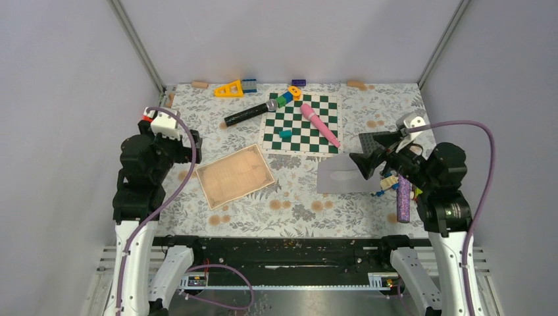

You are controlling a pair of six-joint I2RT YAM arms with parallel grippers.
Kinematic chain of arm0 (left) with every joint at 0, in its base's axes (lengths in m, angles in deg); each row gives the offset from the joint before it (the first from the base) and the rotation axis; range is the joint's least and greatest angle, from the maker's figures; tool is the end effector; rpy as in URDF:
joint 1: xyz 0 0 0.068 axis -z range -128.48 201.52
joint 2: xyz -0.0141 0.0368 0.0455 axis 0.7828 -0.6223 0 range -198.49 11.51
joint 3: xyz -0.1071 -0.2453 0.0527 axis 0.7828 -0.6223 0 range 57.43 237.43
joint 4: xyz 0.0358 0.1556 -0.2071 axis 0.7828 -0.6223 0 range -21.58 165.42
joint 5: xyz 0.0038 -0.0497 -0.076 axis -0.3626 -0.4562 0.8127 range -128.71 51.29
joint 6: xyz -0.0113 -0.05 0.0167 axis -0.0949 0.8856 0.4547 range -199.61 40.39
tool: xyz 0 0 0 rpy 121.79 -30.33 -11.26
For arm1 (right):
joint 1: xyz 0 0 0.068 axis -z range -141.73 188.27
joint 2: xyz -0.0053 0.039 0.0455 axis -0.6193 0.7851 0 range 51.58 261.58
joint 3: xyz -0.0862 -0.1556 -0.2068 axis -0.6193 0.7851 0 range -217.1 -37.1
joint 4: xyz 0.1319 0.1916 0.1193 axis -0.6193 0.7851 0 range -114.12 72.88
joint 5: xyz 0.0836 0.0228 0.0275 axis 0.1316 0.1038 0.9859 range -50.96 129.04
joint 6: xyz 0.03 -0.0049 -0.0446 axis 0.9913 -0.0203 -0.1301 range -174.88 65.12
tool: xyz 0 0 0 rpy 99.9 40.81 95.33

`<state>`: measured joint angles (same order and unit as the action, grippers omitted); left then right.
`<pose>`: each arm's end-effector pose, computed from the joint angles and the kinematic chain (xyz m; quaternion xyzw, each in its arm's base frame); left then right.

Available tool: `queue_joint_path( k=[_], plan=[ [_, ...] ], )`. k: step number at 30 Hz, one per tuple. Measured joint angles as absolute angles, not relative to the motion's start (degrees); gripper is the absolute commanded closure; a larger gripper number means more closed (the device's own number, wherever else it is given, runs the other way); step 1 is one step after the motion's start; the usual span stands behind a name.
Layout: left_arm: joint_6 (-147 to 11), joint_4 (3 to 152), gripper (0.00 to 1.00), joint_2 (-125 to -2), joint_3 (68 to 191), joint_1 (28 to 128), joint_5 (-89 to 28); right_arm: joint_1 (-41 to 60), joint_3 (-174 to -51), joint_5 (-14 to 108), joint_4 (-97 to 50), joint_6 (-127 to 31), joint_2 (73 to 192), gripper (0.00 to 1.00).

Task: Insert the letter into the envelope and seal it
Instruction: Pick up the letter from the center of the board.

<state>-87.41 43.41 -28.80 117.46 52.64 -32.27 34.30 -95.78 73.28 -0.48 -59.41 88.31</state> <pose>0.1359 -0.0066 0.4002 0.0956 0.7724 -0.0072 0.6278 0.1150 0.0281 0.4154 -0.2553 0.6686 0.2079 0.6668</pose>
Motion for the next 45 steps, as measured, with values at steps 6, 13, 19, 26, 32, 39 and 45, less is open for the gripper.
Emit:
queue_joint_path(
  k=[6, 13, 19, 26, 32, 39, 45],
  plan=[
    [-87.6, 42.5, 0.01, -31.0, 115.9, 52.6, -27.7, 34.3, -88.2, 78.6, -9.4, -52.5, 92.1, 0.01],
    [-88.4, 42.5, 0.01, -32.0, 114.9, 52.6, -25.6, 34.2, -86.5, 81.8, -17.7, -41.8, 101.3, 0.03],
    [-91.0, 42.6, 0.01, -31.5, 110.7, 52.6, -27.6, 28.2, -86.9, 78.7, -18.3, -40.0, 107.3, 0.04],
    [-93.2, 43.6, 0.01, -33.0, 103.9, 52.6, -28.3, 18.5, -97.5, 77.1, -15.2, -41.6, 122.6, 0.04],
    [-93.4, 44.3, 0.01, -35.9, 103.0, 52.7, -29.0, 14.0, -109.7, 75.7, -13.7, -41.9, 141.0, 0.09],
    [-93.7, 46.0, 0.01, -34.8, 102.2, 53.4, -27.9, 9.5, -115.5, 74.0, -12.7, -39.4, 154.4, 0.14],
    [-93.8, 46.7, 0.01, -34.7, 101.2, 54.2, -27.2, 6.7, -116.4, 72.7, -12.5, -36.5, 160.6, 0.17]
  ],
)
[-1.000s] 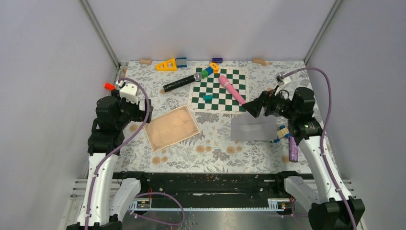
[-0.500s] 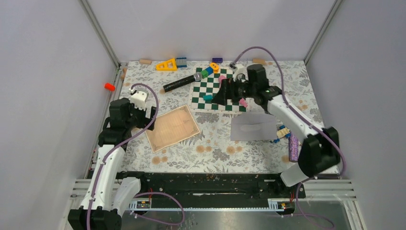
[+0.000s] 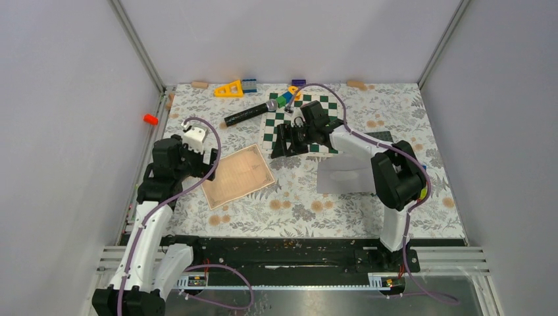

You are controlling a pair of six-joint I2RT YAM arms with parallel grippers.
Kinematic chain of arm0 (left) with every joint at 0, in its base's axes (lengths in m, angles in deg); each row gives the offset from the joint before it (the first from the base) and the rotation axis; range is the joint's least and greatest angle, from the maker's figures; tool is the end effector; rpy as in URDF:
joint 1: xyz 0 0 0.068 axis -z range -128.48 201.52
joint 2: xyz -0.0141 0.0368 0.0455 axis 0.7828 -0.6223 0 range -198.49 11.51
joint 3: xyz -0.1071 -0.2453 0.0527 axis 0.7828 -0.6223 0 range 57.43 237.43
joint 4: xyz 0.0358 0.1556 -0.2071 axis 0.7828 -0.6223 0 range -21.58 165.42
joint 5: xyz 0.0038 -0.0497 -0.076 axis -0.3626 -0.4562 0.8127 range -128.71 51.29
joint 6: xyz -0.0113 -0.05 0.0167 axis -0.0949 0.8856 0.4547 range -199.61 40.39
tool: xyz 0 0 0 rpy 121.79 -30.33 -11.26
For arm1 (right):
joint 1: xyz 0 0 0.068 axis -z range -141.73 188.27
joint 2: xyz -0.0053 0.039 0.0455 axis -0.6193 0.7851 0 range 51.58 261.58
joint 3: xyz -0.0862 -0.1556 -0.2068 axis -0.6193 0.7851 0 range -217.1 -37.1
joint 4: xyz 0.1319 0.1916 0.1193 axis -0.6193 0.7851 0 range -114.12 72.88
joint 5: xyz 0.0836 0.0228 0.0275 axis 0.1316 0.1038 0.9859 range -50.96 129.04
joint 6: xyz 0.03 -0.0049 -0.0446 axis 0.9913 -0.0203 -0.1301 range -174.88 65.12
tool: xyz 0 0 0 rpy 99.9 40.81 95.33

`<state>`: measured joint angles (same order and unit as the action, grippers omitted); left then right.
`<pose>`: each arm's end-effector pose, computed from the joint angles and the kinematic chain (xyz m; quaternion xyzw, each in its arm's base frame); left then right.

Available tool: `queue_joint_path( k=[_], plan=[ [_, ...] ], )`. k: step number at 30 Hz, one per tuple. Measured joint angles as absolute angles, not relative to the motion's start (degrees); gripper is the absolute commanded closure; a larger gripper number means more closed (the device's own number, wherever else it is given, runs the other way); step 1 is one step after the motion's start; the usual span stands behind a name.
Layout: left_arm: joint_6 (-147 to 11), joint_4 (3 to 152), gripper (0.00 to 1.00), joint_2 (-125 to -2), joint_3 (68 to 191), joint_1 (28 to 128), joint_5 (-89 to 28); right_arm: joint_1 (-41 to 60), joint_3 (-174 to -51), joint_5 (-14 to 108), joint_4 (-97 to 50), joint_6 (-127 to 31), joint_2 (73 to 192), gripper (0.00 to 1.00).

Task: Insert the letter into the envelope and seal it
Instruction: Pick up the letter from the center of the board.

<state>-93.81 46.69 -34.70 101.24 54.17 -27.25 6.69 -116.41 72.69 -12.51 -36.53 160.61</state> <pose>0.1774 -0.0153 0.2975 0.1755 0.8500 -0.0373 0.4952 0.3529 0.2401 0.2251 -0.2189 0.8526 0.4055 0.2463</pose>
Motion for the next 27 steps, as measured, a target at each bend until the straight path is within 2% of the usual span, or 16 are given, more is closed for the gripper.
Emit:
queue_joint_path(
  k=[27],
  plan=[
    [-93.8, 46.9, 0.01, -32.7, 100.0, 54.6, -25.4, 4.6, -116.5, 71.1, -12.8, -29.2, 168.9, 0.2]
  ],
)
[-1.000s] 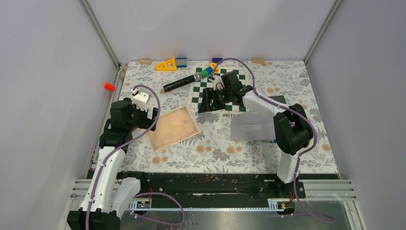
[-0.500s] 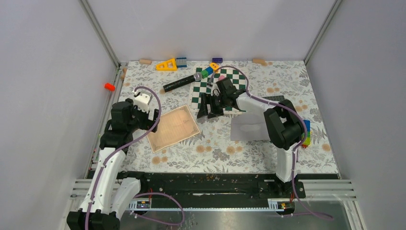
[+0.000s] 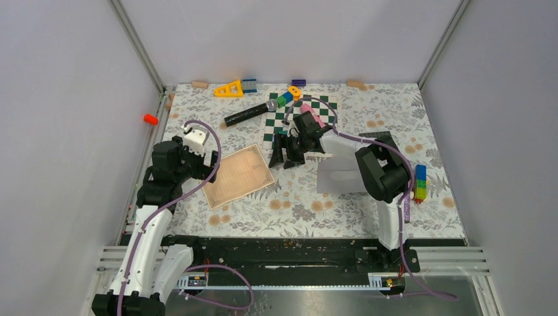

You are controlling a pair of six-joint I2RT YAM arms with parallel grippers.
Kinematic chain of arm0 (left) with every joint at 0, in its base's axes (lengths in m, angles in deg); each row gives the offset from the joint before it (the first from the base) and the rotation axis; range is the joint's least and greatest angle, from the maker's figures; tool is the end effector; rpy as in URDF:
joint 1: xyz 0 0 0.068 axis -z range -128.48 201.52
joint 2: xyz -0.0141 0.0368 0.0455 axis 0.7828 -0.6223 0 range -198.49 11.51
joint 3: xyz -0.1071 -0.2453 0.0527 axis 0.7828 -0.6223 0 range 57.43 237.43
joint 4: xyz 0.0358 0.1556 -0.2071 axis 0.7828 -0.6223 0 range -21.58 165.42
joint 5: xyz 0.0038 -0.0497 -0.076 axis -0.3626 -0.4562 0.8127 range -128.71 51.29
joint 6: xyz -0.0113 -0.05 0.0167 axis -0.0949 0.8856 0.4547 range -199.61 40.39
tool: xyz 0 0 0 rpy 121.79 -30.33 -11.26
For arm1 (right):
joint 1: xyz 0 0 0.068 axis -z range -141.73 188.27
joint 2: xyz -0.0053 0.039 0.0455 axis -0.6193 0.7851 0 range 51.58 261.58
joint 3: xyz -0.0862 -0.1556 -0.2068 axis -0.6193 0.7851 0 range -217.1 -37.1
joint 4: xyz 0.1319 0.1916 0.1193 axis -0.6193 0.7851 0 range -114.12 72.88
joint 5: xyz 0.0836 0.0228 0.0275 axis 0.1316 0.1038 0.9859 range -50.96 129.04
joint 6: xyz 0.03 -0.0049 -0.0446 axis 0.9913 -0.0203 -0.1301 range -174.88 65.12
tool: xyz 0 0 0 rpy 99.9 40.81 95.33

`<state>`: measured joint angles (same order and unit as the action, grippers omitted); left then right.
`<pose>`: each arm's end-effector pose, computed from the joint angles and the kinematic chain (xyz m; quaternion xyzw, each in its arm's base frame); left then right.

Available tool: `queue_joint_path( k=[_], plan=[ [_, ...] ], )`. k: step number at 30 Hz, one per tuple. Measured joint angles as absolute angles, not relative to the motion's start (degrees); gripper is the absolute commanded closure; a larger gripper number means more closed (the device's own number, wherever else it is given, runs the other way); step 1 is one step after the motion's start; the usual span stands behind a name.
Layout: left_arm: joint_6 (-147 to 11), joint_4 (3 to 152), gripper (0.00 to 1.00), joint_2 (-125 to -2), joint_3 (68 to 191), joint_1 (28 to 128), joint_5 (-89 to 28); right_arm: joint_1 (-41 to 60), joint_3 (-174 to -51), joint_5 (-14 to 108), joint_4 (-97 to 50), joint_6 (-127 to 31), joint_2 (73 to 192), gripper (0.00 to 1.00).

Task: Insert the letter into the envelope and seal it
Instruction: Pick up the letter from the center of the board.

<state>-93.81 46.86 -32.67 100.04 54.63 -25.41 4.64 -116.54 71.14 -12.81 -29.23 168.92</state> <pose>0.1706 -0.0175 0.2963 0.1867 0.8423 -0.0520 0.5030 0.3554 0.2591 0.1658 -0.1588 0.8919 0.3908 0.1629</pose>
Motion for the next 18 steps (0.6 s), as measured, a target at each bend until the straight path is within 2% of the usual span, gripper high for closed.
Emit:
queue_joint_path(
  k=[18],
  plan=[
    [-93.8, 46.8, 0.01, -32.7, 100.0, 54.6, -25.4, 4.5, -116.5, 71.7, -14.3, -27.3, 171.2, 0.2]
  ],
)
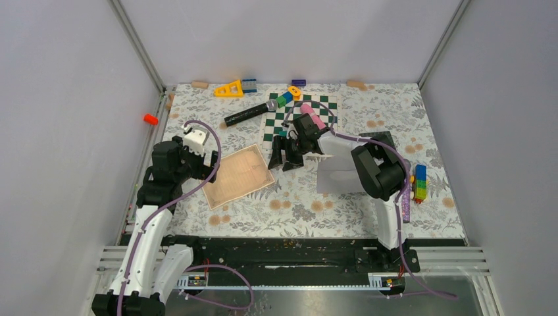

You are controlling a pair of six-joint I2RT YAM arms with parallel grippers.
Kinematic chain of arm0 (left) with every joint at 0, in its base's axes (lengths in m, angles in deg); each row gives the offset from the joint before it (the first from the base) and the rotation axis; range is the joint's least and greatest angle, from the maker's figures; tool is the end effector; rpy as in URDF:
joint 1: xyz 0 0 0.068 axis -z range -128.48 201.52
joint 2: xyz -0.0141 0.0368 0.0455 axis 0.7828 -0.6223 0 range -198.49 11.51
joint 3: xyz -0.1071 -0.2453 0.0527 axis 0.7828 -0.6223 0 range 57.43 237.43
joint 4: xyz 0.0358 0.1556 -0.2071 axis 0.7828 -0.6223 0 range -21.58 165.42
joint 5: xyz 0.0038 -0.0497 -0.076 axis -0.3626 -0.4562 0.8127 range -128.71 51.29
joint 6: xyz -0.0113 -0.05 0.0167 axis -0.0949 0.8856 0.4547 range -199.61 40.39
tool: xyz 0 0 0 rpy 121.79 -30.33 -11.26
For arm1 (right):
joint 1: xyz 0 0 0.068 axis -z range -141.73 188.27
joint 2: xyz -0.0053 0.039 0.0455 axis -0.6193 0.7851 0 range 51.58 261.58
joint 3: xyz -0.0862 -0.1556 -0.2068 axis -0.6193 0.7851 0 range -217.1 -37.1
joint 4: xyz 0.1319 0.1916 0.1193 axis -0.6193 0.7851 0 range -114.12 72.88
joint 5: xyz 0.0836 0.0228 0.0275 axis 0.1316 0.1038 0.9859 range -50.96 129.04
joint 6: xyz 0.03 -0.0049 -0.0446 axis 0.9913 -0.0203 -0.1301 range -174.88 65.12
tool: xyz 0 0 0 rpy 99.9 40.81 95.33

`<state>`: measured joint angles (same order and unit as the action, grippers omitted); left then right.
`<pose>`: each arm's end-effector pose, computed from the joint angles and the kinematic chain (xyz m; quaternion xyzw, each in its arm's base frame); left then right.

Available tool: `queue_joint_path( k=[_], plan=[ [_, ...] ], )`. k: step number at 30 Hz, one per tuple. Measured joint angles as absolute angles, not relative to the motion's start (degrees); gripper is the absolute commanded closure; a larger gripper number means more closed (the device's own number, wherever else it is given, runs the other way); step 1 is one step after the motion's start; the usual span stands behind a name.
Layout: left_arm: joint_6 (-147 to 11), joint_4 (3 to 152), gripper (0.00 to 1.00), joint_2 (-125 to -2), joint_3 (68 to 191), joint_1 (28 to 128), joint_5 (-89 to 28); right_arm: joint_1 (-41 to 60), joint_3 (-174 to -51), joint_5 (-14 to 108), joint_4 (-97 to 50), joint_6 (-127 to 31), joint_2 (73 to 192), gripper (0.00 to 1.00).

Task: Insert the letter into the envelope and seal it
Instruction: Pick up the letter from the center of the board.

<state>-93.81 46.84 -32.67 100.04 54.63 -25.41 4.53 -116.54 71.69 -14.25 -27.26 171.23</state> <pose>0.1706 -0.0175 0.2962 0.1867 0.8424 -0.0521 0.5029 0.3578 0.2621 0.1507 -0.1439 0.8957 0.3943 0.1470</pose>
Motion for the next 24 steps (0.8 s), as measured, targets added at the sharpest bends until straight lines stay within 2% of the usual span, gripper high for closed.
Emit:
queue_joint_path(
  k=[24],
  plan=[
    [-93.8, 46.9, 0.01, -31.6, 100.0, 54.6, -25.4, 3.7, -116.5, 75.9, -17.2, -24.3, 172.9, 0.19]
  ],
)
